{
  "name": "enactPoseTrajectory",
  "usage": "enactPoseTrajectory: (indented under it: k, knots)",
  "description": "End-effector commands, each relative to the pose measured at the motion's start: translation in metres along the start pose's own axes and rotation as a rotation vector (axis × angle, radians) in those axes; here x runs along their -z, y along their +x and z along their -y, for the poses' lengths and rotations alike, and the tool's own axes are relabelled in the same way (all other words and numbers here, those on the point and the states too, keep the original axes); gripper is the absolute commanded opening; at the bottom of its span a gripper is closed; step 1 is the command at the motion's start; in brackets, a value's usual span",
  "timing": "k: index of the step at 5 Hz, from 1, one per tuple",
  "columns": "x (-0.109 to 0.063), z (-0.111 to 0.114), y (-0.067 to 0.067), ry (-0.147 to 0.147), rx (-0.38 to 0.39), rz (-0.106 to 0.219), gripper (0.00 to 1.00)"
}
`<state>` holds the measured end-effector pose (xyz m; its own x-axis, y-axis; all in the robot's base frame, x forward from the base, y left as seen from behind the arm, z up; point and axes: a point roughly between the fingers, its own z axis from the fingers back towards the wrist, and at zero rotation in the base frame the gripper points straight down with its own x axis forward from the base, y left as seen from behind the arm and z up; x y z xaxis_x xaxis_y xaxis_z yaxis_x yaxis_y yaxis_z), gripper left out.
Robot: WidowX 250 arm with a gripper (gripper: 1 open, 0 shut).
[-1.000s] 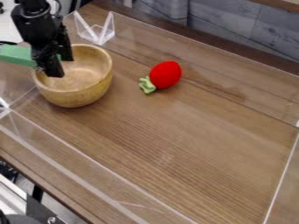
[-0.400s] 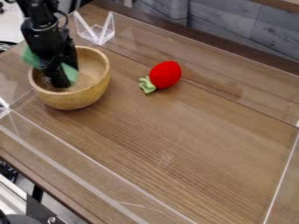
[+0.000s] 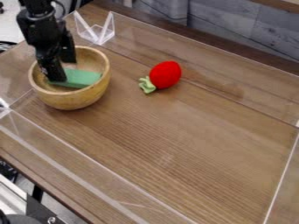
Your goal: Put the green stick in the brown bowl
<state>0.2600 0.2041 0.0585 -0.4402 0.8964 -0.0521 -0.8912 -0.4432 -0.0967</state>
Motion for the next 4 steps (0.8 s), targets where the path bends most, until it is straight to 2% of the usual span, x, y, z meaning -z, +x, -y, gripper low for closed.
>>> enactPoseTrajectory:
  k: [1,3,4]
  knots:
    - [-0.030,0.004,-0.001,-0.061,0.001,0.022,1.00]
    - [-0.047,-0.009,-0.015,-0.063,-0.125,0.046,1.00]
    - [-0.038,-0.011,-0.024,-0.065,-0.149,0.057,1.00]
